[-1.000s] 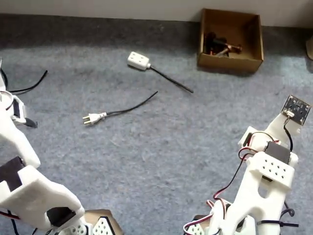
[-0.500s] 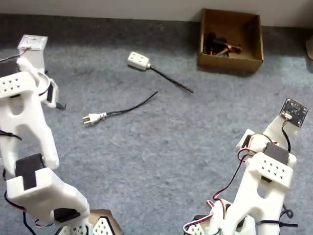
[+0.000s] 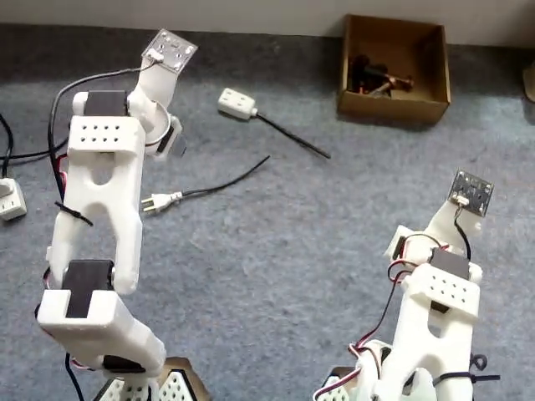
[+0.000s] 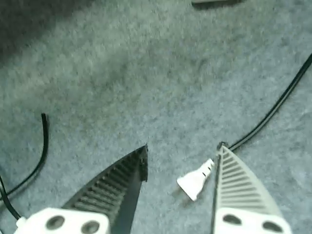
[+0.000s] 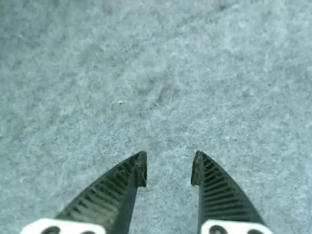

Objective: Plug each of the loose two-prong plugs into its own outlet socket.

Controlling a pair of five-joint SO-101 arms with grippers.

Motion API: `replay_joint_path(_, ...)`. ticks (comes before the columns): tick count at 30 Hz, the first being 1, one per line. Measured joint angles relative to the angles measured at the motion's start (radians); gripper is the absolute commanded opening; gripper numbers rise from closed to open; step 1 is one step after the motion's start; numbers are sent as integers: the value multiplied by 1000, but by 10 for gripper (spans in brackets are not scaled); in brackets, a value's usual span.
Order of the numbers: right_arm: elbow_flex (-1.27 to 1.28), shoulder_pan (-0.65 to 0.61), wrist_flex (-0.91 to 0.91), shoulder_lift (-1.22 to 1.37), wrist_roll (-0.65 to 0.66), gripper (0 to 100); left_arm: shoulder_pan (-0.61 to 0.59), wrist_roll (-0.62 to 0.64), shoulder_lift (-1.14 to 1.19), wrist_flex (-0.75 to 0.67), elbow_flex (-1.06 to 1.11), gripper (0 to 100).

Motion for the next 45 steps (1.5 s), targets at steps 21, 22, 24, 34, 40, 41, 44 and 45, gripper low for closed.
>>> replay_joint_path(21, 41, -46, -57, 0, 0, 153, 89, -2, 586, 150, -812, 218)
replay_joint_path(22, 41, -46, -57, 0, 0, 153, 89, -2, 620, 153, -859, 218)
replay_joint_path(24, 41, -46, -57, 0, 0, 153, 89, -2, 683, 157, -945, 218)
replay_joint_path(34, 41, -46, -57, 0, 0, 153, 92, -2, 913, 58, -1220, 218)
replay_joint_path(40, 63, -46, -89, 0, 0, 153, 138, -2, 980, -77, -1244, 218)
replay_joint_path(41, 86, -46, -112, 0, 0, 153, 143, -2, 991, -103, -1244, 218)
replay_joint_path(44, 130, -46, -160, 0, 28, 153, 146, -2, 1023, -178, -1246, 215)
replay_joint_path(45, 133, -46, -167, 0, 41, 153, 146, -2, 1034, -201, -1246, 215)
